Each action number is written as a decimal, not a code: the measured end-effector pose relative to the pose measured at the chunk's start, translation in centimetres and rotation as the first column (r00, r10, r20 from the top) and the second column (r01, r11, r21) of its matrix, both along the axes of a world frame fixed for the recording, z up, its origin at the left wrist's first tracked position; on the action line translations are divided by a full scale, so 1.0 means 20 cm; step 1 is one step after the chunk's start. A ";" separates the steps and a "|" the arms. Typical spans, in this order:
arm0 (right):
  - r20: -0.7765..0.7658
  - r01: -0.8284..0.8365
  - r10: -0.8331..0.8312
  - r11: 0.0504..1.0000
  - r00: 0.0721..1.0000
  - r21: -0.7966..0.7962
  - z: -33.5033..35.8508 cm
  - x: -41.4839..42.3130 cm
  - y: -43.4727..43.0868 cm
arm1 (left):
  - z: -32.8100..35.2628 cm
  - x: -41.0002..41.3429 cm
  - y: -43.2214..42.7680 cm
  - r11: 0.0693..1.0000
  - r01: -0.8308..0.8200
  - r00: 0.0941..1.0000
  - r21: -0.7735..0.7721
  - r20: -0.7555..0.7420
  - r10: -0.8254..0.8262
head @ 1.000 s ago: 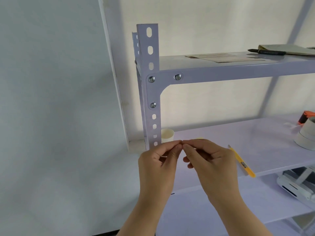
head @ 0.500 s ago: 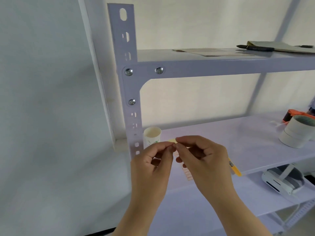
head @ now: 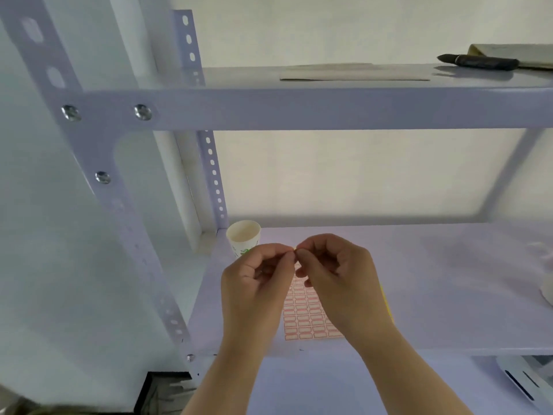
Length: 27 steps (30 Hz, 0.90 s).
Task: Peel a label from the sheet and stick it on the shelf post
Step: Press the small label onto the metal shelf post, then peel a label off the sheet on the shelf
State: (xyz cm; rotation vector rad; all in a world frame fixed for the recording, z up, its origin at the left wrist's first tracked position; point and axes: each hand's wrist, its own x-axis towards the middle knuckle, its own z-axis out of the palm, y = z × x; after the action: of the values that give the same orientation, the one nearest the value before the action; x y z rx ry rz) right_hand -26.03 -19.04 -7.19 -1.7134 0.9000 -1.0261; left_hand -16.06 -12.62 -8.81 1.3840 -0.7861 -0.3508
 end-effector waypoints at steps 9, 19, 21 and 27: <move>0.002 0.044 -0.044 0.985 0.999 0.165 -0.10 0.02 -0.13 | -0.04 0.35 -0.24 0.938 -0.256 0.959 0.233 0.182 0.217; -0.128 0.147 -0.123 0.968 0.984 0.205 -0.23 -0.02 -0.22 | -0.13 0.57 -0.43 0.728 -0.448 0.870 0.519 0.442 0.220; -0.144 0.174 -0.147 0.965 0.979 0.198 -0.25 -0.03 -0.23 | -0.15 0.58 -0.44 0.713 -0.464 0.858 0.526 0.467 0.213; -0.198 0.281 -0.240 0.937 0.950 0.209 -0.27 -0.07 -0.29 | -0.11 0.50 -0.39 0.841 -0.412 0.797 0.350 0.586 0.146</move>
State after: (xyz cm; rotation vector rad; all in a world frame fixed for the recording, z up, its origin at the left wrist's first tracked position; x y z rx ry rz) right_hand -27.42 -24.85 -12.68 -1.5238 1.3352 -0.9092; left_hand -6.13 -20.33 -10.93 2.0839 -0.9650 0.1268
